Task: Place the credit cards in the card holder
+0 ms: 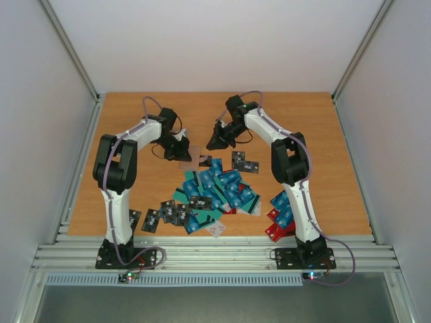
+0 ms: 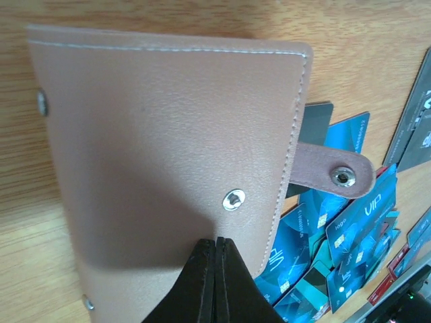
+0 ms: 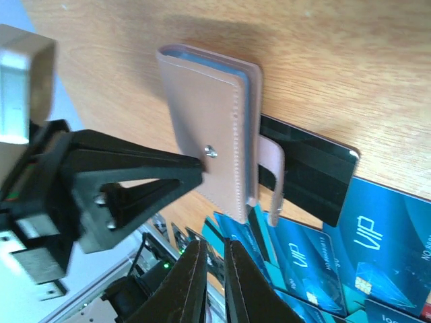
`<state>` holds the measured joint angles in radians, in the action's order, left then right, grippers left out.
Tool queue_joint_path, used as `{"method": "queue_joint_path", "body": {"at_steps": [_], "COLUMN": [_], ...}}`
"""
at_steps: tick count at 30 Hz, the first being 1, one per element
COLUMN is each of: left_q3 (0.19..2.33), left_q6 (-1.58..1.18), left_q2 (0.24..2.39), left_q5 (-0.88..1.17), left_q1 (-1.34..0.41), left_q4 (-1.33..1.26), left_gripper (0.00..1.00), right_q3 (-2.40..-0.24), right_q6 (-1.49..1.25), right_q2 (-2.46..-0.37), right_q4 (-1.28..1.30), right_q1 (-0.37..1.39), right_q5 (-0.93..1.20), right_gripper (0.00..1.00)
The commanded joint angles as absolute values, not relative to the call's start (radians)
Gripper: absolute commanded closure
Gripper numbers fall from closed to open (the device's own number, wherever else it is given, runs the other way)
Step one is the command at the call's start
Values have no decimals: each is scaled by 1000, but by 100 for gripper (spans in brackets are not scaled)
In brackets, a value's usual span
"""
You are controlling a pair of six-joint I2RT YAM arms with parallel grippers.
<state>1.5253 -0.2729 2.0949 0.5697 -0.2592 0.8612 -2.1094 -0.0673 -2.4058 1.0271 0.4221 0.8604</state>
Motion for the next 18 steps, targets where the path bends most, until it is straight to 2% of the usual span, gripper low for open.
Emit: {"method": "queue_joint_path", "body": {"at_steps": [1,6,18], "left_q3": [1567,1571,1596], "left_q6": [-270,-248,-208], "left_q2": [2076,2064,2110], "left_q5": [523,463,507], "left_q1": [-251,-250,-249], "left_q4": [889,919,930], "left_gripper": [100,100,99], "right_q3": [-2048,-1995,-1971], "right_q6": [-69,-78,-102], "right_q2": [-2363,-2367,-2399], "right_q4": [987,968,928], "right_q1": [431,428,428], "right_q5": [830,814,809], "right_gripper": [90,90,90]}}
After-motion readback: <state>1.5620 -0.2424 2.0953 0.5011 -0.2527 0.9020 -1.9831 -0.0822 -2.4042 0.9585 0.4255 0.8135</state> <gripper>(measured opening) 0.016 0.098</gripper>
